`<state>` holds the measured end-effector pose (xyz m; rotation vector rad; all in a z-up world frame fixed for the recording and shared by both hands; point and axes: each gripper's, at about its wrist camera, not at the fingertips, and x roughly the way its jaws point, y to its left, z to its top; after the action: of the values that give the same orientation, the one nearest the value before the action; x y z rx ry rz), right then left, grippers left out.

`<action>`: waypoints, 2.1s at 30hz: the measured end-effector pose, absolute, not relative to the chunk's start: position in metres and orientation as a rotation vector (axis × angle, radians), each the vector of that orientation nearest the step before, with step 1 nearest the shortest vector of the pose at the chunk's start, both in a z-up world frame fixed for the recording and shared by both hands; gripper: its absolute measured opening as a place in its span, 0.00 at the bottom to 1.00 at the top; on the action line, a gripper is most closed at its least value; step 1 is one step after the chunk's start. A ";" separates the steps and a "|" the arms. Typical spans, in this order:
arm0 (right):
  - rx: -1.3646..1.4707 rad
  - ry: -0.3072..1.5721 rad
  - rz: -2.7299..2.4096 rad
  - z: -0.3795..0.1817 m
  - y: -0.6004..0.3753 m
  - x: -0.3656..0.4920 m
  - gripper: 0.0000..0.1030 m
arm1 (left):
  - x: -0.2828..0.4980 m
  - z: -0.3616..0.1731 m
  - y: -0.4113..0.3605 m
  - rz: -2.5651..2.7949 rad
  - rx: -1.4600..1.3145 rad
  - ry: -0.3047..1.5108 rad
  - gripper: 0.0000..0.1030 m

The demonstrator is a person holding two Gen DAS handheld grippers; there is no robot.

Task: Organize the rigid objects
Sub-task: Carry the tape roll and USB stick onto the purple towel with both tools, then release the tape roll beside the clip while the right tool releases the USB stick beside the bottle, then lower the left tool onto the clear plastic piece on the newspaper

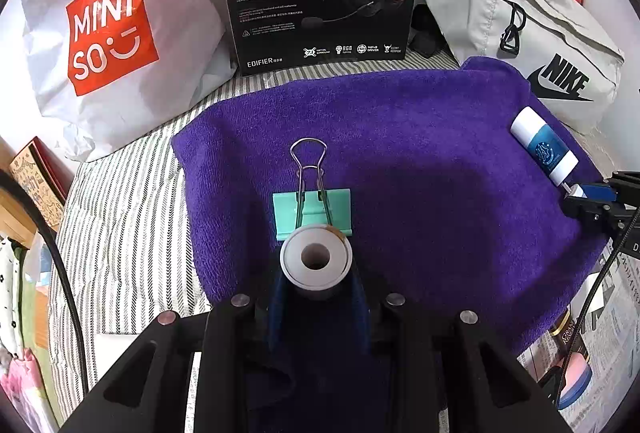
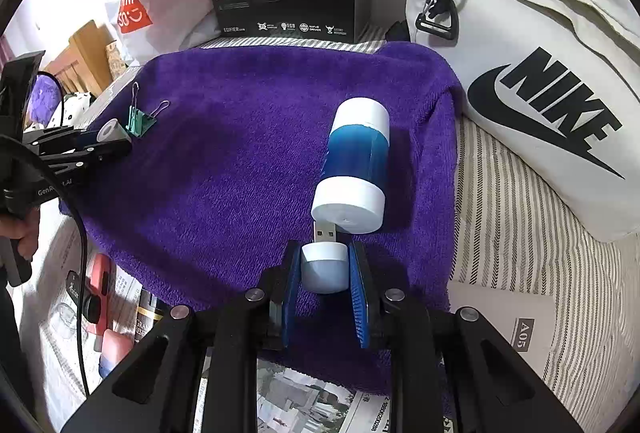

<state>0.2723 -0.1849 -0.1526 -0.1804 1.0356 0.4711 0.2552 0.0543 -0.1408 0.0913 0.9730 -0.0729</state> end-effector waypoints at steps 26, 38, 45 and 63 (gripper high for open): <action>-0.058 0.945 0.442 -0.105 -0.216 0.202 0.62 | 0.165 -0.093 0.036 -0.124 0.109 0.887 0.58; -0.004 0.968 0.457 -0.105 -0.231 0.132 0.62 | 0.096 -0.100 -0.003 -0.179 0.118 0.886 0.58; -0.060 0.888 0.502 -0.080 -0.234 0.104 0.62 | 0.080 -0.096 0.000 -0.190 0.113 0.877 0.58; -0.083 0.845 0.455 -0.081 -0.253 0.096 0.75 | 0.092 -0.139 -0.011 -0.178 0.132 0.945 0.55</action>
<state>0.0960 -0.2533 -0.0806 -0.0833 0.8445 0.4552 0.0919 -0.0113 -0.1386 0.1320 0.9451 -0.1782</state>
